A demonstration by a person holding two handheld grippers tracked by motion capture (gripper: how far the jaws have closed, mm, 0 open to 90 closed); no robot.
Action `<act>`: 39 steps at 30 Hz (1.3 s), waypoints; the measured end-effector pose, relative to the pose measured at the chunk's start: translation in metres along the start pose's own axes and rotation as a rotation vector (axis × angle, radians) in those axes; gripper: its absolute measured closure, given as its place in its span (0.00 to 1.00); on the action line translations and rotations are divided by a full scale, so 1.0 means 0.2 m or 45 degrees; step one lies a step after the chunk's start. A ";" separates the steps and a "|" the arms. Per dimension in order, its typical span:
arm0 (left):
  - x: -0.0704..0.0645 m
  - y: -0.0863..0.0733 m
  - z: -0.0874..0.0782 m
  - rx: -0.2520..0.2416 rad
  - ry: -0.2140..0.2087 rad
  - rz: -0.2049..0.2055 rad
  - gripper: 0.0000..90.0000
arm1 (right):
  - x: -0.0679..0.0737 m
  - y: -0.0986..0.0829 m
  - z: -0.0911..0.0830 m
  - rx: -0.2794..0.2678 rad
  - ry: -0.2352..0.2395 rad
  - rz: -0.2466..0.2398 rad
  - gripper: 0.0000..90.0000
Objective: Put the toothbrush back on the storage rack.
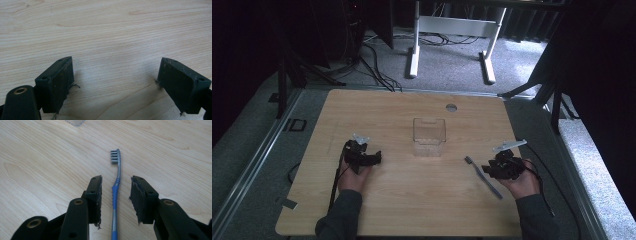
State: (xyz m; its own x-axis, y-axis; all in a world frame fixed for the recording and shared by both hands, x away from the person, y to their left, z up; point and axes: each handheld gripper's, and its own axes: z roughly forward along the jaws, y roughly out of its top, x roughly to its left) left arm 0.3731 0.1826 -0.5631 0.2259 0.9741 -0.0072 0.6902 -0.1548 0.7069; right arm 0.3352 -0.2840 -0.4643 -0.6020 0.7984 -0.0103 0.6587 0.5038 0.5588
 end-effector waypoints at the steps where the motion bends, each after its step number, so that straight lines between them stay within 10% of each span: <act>1: 0.00 0.00 0.00 0.000 0.000 0.000 0.15 | 0.00 0.00 0.00 0.003 0.000 -0.002 0.68; 39: 0.00 0.00 0.00 0.000 0.000 0.000 0.16 | -0.02 0.10 0.07 0.195 0.051 -0.035 0.72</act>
State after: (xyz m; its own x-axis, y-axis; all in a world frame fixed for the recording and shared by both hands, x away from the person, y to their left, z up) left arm 0.3731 0.1826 -0.5631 0.2259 0.9741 -0.0074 0.6903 -0.1547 0.7068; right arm 0.3582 -0.2727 -0.4643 -0.6365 0.7712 0.0109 0.7009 0.5724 0.4256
